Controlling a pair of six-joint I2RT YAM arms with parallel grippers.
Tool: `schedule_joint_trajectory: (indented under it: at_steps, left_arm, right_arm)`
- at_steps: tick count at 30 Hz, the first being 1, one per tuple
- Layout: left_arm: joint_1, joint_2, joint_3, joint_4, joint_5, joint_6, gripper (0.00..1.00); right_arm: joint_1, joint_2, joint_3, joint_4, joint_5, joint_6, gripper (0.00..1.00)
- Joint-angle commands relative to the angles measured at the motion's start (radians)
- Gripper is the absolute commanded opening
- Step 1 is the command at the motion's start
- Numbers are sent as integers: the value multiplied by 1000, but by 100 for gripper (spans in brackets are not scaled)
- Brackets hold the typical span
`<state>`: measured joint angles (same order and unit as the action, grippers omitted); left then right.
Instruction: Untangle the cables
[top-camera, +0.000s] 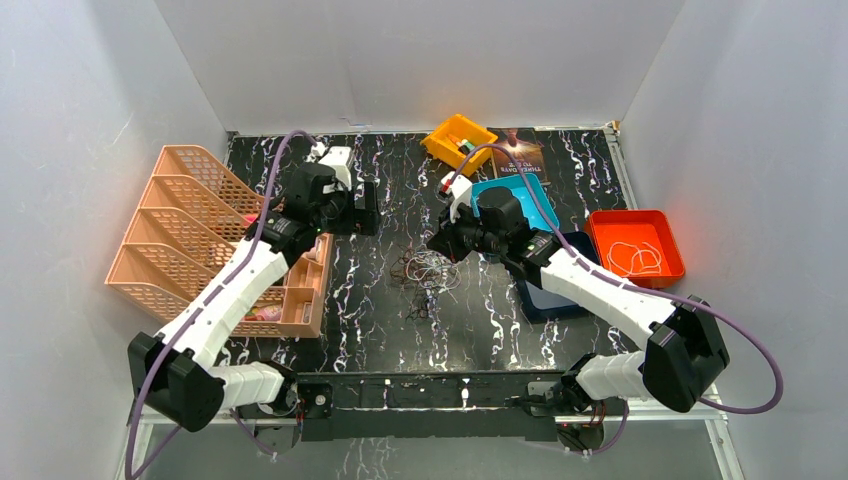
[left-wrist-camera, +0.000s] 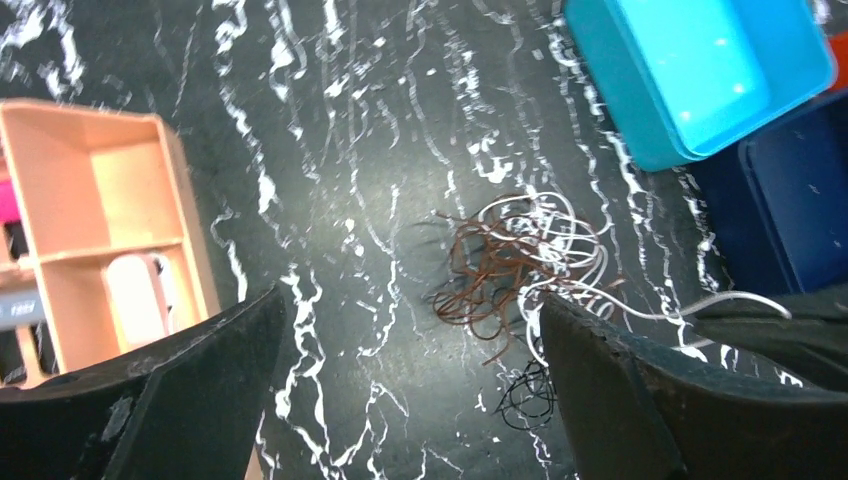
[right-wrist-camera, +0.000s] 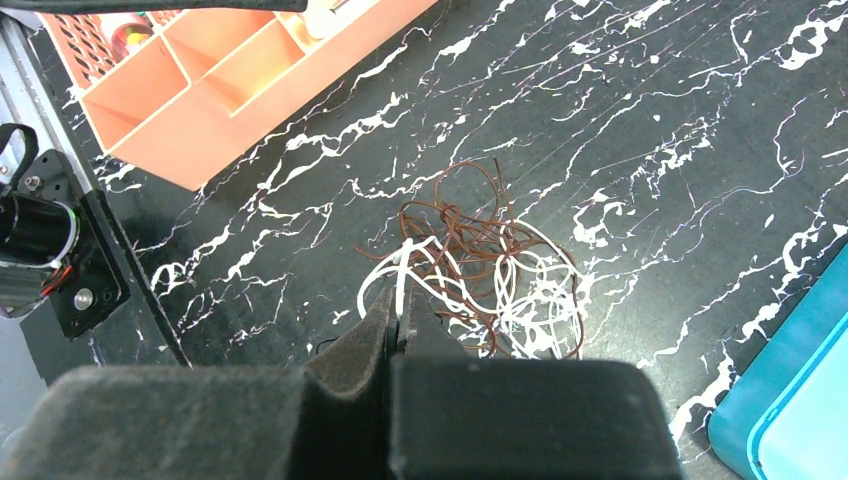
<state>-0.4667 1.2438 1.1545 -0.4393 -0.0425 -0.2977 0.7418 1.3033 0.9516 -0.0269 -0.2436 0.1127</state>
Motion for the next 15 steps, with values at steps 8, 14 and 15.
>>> schedule_joint_trajectory:
  at_steps: [8, 14, 15]
  left_arm:
    - [-4, -96, -92, 275, 404, 163, 98]
    - [-33, -52, -118, 316, 513, 222, 98]
    - [-44, -42, -120, 320, 527, 235, 98]
  right_arm:
    - [1, -52, 65, 2, -54, 26, 0]
    - [1, -61, 96, -11, -94, 39, 0]
    - [2, -66, 101, -10, -99, 44, 0]
